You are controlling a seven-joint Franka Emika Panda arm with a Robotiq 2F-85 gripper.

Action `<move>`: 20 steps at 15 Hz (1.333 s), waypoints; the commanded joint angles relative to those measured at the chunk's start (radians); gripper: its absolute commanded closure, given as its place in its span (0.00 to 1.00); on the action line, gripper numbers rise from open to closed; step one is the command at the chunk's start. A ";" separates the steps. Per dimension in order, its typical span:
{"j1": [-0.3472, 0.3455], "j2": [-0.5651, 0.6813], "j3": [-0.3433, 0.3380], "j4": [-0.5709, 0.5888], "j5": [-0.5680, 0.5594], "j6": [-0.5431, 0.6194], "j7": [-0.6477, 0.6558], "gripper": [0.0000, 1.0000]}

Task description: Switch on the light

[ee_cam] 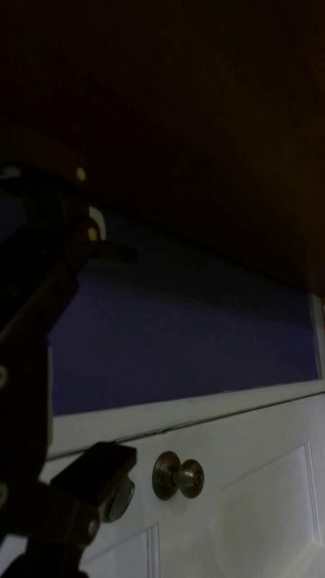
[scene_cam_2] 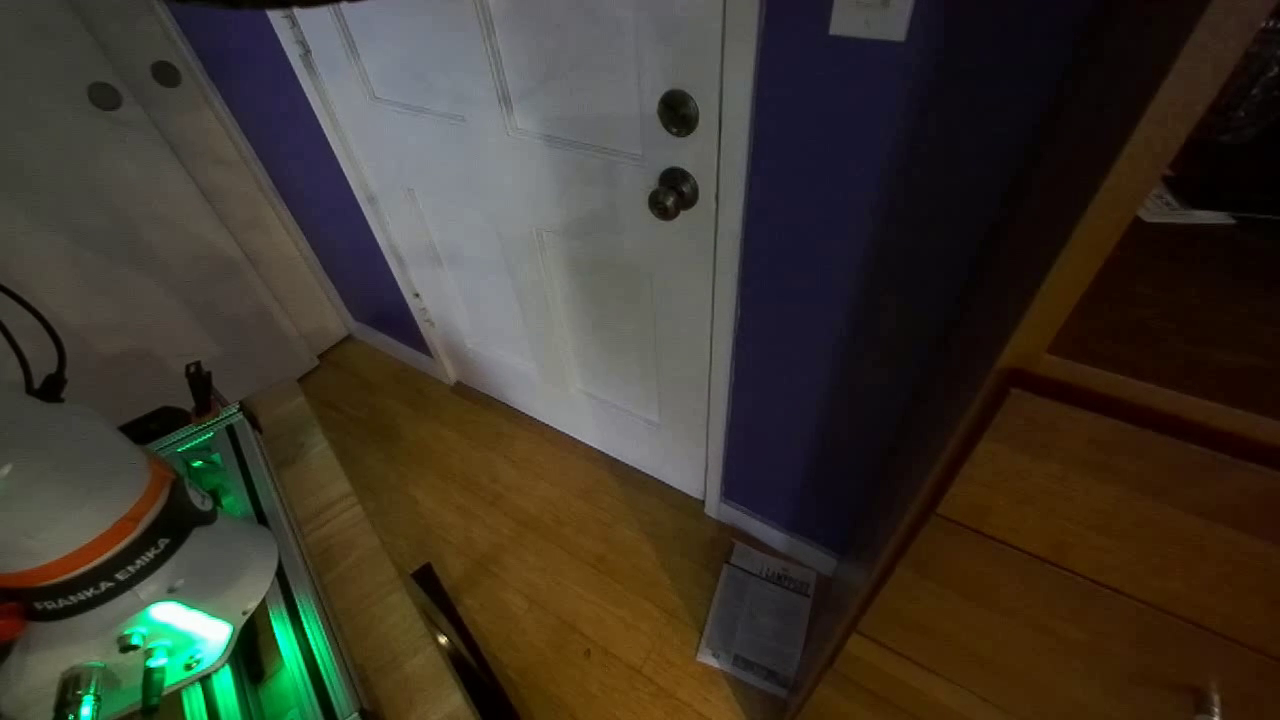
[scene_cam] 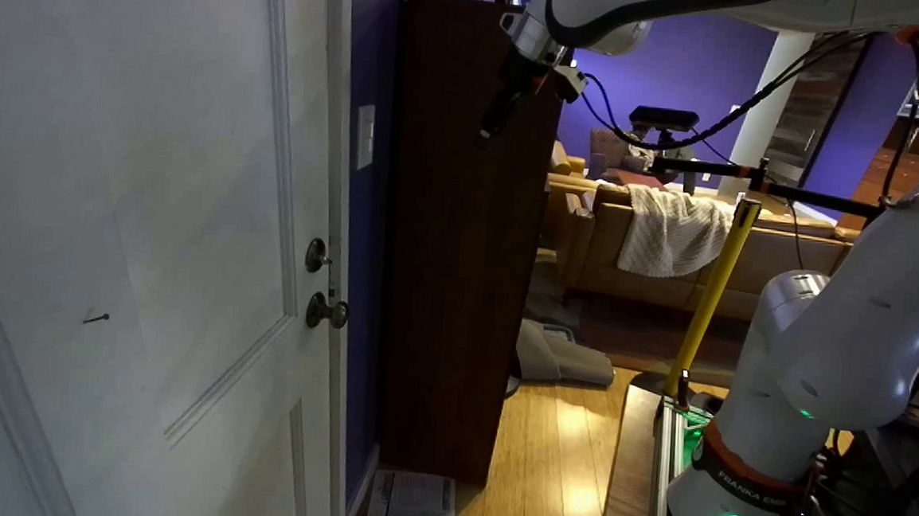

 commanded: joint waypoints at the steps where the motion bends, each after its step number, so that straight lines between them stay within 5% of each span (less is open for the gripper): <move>1: -0.018 0.022 0.011 0.024 0.024 -0.012 -0.004 0.00; 4: 0.003 0.107 -0.013 0.091 0.109 -0.021 -0.048 0.00; 5: -0.003 0.139 -0.010 0.107 0.120 -0.003 -0.041 0.25; 7: 0.000 0.200 -0.012 0.149 0.180 0.012 -0.083 0.34; 15: -0.061 0.414 0.027 0.333 0.412 0.064 -0.195 0.96; 20: -0.120 0.506 0.067 0.425 0.524 0.079 -0.245 1.00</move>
